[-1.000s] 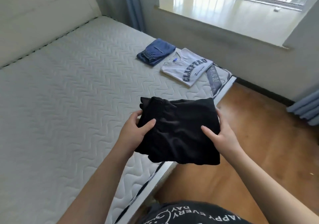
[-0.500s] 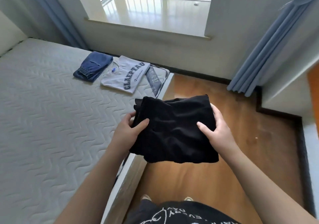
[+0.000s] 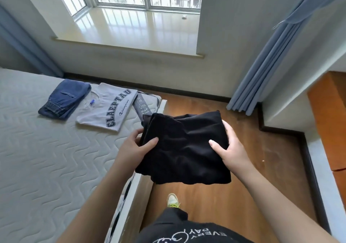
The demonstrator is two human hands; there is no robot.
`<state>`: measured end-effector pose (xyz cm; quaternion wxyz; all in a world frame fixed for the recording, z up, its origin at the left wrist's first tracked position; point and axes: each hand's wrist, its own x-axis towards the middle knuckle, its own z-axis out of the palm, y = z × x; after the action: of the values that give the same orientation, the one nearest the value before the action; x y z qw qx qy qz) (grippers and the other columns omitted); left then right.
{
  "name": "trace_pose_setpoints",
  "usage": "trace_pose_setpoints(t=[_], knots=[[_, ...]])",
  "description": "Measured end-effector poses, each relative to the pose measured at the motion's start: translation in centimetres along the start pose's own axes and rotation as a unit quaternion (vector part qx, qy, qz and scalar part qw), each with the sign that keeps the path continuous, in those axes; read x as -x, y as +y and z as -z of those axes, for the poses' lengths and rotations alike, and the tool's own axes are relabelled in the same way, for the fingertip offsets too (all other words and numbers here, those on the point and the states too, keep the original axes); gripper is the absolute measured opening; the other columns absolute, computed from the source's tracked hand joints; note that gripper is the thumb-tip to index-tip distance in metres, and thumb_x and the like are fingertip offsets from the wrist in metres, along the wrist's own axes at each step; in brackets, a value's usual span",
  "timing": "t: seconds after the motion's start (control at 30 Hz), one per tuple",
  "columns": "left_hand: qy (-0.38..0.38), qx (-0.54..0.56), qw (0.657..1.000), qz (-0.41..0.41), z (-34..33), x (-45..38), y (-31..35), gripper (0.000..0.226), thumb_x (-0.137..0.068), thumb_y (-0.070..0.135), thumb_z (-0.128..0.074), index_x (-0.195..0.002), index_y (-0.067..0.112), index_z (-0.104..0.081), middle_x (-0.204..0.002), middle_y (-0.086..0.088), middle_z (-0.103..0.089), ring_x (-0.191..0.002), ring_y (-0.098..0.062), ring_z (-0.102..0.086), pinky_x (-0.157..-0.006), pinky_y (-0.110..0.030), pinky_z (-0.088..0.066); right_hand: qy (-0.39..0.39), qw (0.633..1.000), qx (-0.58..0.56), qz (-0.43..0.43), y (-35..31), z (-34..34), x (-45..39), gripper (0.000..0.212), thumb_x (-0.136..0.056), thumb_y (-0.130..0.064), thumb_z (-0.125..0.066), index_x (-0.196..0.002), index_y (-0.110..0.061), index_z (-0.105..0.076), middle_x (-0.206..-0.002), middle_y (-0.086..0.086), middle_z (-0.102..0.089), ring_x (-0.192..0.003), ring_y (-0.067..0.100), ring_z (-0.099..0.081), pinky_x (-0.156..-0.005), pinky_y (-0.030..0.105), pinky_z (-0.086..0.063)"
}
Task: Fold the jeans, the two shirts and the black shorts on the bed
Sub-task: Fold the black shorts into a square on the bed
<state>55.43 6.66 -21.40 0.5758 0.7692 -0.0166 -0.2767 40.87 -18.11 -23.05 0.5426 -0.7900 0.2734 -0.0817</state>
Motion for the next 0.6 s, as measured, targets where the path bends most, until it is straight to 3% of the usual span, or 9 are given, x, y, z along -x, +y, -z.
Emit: trace_pose_setpoints(t=[0.13, 0.27, 0.6], knots=[[-0.037, -0.046, 0.998, -0.029, -1.7, -5.8, 2.6, 0.061, -0.069, 0.047, -0.080, -0.124, 0.033, -0.058, -0.099, 0.002, -0.076, -0.089, -0.017, -0.074, -0.084, -0.043, -0.058, 0.043, 0.999, 0.007, -0.019, -0.8, 1.7, -3.7, 0.069, -0.091, -0.033, -0.066, -0.148, -0.041, -0.028, -0.141, -0.022, -0.042, -0.125, 0.000, -0.043, -0.095, 0.015, -0.035], [-0.083, -0.071, 0.993, -0.050, -4.9, -10.4, 5.5, 0.045, -0.080, 0.041, -0.077, -0.121, 0.036, -0.058, -0.101, 0.006, -0.075, -0.089, -0.014, -0.073, -0.083, -0.041, -0.059, 0.091, 0.995, 0.010, -0.047, -0.7, 4.2, -6.8, 0.070, -0.092, -0.032, -0.065, -0.150, -0.037, -0.027, -0.141, -0.021, -0.041, -0.124, 0.001, -0.041, -0.099, 0.023, -0.034], [-0.103, -0.110, 0.987, -0.049, -15.8, -23.7, 11.2, 0.075, -0.064, 0.066, -0.074, -0.130, 0.036, -0.052, -0.113, 0.007, -0.070, -0.098, -0.014, -0.070, -0.084, -0.041, -0.059, 0.111, 0.992, 0.014, -0.049, 2.7, 13.0, -21.4, 0.068, -0.091, -0.028, -0.066, -0.149, -0.034, -0.030, -0.146, -0.016, -0.042, -0.128, 0.003, -0.041, -0.107, 0.028, -0.035]])
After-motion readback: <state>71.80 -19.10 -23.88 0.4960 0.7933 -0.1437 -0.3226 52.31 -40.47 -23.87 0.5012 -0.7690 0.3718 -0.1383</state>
